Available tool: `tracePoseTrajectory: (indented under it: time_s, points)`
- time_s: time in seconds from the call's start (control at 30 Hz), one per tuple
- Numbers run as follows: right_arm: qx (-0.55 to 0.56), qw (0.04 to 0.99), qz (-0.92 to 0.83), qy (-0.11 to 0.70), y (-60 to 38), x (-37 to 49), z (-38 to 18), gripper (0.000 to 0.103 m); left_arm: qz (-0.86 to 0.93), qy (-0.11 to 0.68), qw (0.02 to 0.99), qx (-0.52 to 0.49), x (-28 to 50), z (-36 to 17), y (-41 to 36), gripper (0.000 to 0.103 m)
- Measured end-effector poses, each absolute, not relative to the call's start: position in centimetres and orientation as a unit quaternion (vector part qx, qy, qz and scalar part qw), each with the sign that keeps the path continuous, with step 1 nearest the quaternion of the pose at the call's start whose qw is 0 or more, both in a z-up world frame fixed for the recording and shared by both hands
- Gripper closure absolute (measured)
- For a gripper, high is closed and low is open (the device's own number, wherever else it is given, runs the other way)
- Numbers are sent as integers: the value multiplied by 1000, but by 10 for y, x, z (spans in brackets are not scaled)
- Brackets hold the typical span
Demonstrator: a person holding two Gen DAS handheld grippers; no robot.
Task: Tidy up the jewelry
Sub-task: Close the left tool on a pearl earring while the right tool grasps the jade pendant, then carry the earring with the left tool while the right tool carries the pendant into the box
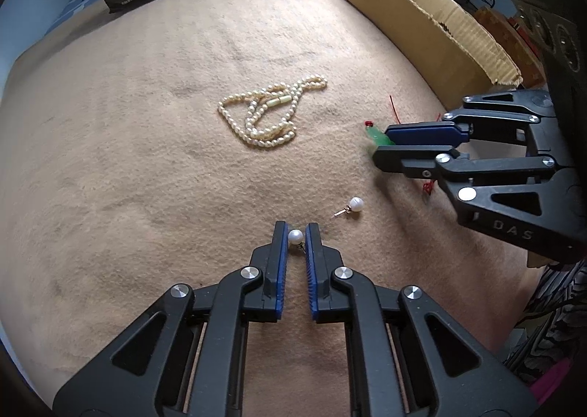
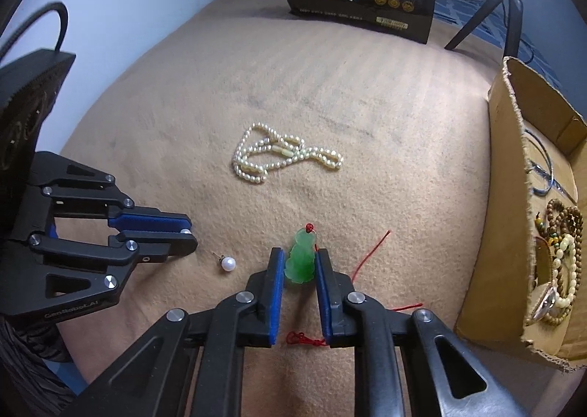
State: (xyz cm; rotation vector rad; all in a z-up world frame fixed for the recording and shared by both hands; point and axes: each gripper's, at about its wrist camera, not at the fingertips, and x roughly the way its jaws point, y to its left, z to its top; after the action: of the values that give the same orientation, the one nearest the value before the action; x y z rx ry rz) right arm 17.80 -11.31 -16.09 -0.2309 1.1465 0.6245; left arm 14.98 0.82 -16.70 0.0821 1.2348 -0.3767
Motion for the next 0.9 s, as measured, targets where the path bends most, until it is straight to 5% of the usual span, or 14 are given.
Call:
tracePoseTrajectory:
  time_s: [0.9]
  points:
    - [-5,872,260,415,-184,191,-38,88,-182,470,863,-24,171,-78,-7,95]
